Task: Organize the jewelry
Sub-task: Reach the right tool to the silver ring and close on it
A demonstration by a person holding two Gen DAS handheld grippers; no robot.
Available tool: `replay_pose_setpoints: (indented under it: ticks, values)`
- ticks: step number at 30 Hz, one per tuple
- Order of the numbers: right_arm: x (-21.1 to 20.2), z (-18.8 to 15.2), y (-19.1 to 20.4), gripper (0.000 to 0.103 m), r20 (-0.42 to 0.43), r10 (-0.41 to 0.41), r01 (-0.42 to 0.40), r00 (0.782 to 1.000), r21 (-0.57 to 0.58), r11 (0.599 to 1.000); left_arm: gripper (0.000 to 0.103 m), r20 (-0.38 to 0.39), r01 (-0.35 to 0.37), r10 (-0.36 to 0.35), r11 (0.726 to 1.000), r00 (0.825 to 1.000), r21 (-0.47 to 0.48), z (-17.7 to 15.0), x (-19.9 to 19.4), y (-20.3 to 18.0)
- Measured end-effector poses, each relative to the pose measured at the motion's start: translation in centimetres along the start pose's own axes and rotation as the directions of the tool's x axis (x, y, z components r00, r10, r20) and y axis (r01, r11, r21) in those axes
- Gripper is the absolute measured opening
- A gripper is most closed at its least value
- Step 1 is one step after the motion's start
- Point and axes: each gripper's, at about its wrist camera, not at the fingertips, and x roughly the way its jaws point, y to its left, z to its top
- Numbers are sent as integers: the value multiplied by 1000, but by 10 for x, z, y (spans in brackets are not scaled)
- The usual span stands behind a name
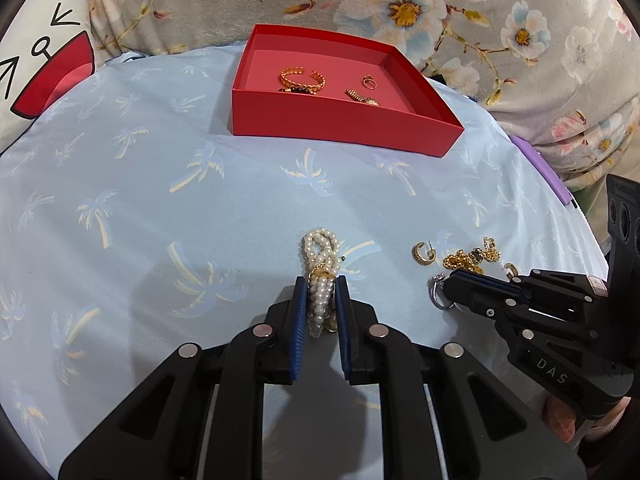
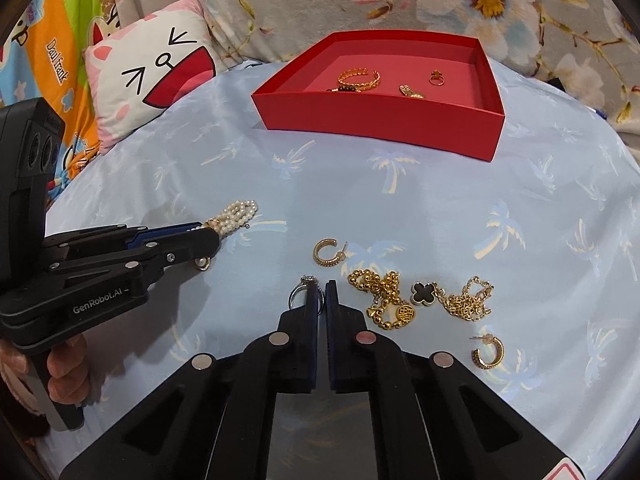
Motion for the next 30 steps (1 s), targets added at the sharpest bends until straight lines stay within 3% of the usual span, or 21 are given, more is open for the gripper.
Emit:
replay_pose_setpoints:
  ticks: [5, 10, 14, 30]
  values:
    - [1, 0, 0, 2, -8, 36, -35, 999, 12, 999, 13, 1, -1, 1, 1000, 1000, 0, 0, 0, 0]
    - [-1, -1, 10, 18, 3, 31, -31, 1000, -29, 999, 13, 1, -1, 1, 1000, 1000, 1, 0, 0, 0]
    - [1, -2, 17, 23, -8, 16, -16, 1000, -64, 998, 13, 1, -2, 2, 1000, 1000, 2, 0, 0, -1]
    - [-8, -4, 12, 19, 15, -19, 20, 1000, -45, 999, 13, -1, 3, -3, 1000, 1000, 12, -2, -1, -4]
